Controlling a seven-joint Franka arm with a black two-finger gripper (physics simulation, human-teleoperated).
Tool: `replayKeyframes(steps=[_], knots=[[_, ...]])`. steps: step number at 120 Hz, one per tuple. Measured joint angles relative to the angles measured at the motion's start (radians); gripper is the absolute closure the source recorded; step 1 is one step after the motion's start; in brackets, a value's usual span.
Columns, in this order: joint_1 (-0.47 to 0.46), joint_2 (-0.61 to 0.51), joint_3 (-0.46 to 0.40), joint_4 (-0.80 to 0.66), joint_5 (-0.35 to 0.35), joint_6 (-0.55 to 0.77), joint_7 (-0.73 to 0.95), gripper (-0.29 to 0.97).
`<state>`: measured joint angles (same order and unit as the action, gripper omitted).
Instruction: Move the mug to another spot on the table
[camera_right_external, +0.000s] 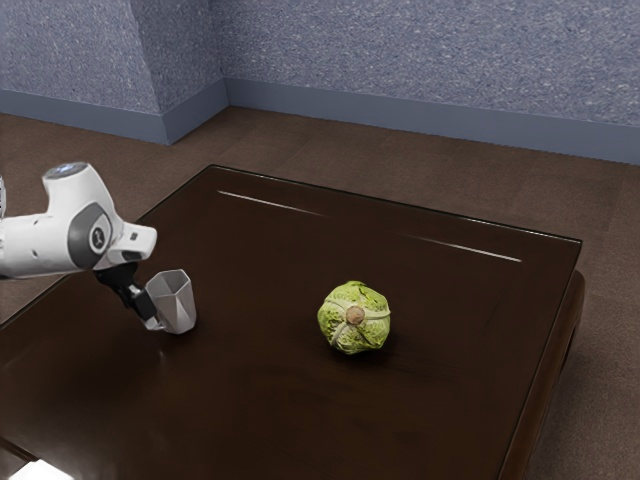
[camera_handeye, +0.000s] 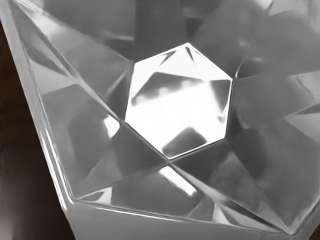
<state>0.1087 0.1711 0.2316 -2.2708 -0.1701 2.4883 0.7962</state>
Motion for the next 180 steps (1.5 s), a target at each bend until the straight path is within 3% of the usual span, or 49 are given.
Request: replayKeyframes(steps=[10, 60, 133, 142, 166, 180], knots=[[0.0, 0.01, 0.0, 0.0, -0.011, 0.013, 0.025, 0.04], [0.0, 0.015, 0.0, -0.001, -0.061, 0.04, 0.114, 0.5], [-0.03, -0.011, -0.057, 0.036, -0.246, 0.209, 0.163, 0.63], [-0.033, -0.009, -0.079, 0.044, -0.297, 0.224, 0.167, 0.64], [-0.055, -0.005, -0.116, 0.008, -0.51, 0.245, 0.175, 0.68], [-0.072, -0.005, -0.128, -0.028, -0.585, 0.256, 0.179, 0.69]])
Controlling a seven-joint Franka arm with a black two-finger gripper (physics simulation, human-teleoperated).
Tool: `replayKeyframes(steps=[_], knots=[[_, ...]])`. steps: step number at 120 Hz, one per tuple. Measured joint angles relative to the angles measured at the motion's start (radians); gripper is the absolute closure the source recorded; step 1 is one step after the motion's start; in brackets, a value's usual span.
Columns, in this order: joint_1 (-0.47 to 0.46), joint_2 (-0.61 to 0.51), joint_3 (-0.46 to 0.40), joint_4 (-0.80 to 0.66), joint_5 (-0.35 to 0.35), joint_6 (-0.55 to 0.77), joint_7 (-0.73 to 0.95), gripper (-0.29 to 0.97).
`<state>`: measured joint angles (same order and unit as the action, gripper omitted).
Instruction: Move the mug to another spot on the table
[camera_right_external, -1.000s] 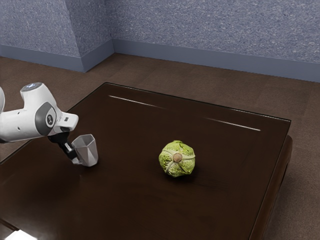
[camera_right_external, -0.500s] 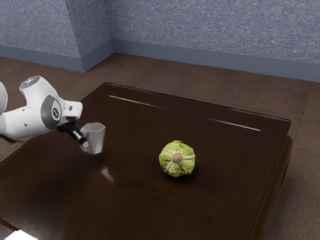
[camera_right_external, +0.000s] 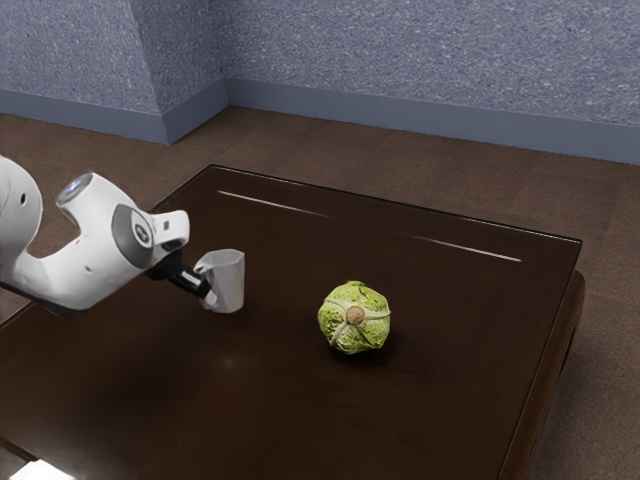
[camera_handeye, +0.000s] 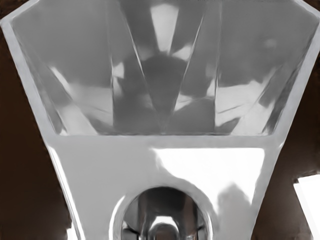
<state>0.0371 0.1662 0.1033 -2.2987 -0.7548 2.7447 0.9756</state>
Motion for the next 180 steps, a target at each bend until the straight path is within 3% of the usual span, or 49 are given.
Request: replayKeyframes(steps=[19, 68, 92, 122, 152, 180], knots=[[-0.006, 0.0, -0.003, -0.029, -0.044, 0.02, 0.005, 0.69], [-0.015, 0.021, -0.005, -0.035, -0.082, 0.045, 0.016, 0.67], [-0.035, 0.009, -0.005, -0.079, -0.154, 0.04, 0.021, 0.28], [-0.037, -0.095, -0.004, -0.201, -0.21, 0.037, 0.022, 0.09], [-0.067, -0.204, -0.012, -0.205, -0.203, 0.03, 0.018, 0.03], [-0.063, -0.231, -0.022, -0.153, -0.102, 0.027, 0.013, 0.01]])
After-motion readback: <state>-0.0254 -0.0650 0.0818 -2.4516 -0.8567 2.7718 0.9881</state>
